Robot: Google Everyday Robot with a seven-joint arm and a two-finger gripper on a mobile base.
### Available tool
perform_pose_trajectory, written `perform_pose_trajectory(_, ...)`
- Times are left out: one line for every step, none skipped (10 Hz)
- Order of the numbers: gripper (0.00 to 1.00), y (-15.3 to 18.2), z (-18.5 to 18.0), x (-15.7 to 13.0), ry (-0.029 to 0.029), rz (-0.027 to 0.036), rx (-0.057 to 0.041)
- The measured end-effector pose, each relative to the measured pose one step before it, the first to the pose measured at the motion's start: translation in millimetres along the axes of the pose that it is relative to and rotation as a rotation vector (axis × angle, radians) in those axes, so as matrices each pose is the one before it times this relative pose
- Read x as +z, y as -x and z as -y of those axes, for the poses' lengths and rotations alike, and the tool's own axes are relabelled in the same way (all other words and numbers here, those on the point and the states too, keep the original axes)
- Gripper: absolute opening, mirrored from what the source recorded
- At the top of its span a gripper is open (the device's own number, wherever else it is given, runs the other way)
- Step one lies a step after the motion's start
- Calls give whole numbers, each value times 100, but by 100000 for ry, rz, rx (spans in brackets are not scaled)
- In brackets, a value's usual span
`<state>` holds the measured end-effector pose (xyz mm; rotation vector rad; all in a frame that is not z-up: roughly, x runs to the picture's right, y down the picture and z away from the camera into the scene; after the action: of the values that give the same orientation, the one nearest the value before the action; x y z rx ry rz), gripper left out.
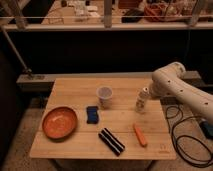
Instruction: Knock the bottle over
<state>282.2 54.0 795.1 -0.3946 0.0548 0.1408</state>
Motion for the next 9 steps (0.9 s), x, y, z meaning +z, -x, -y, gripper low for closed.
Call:
perform_pose_trajectory(2,57,92,117,-366,332,204)
perform_pose_trajectory(2,116,125,98,-443,372,245)
perform_pose_trajectory(2,91,181,151,-494,378,298)
perform_pose_trajectory(2,75,176,232,-537,377,344)
perform_pose_trajectory(2,18,139,194,-455,308,317)
perform_pose_trajectory(2,75,68,60,-264,154,-45)
perform_pose_trajectory(2,146,90,80,-385,263,-142)
perform_pose_trajectory(2,107,235,164,-566,154,408)
perform_pose_trajectory(2,210,184,136,-425,213,-6)
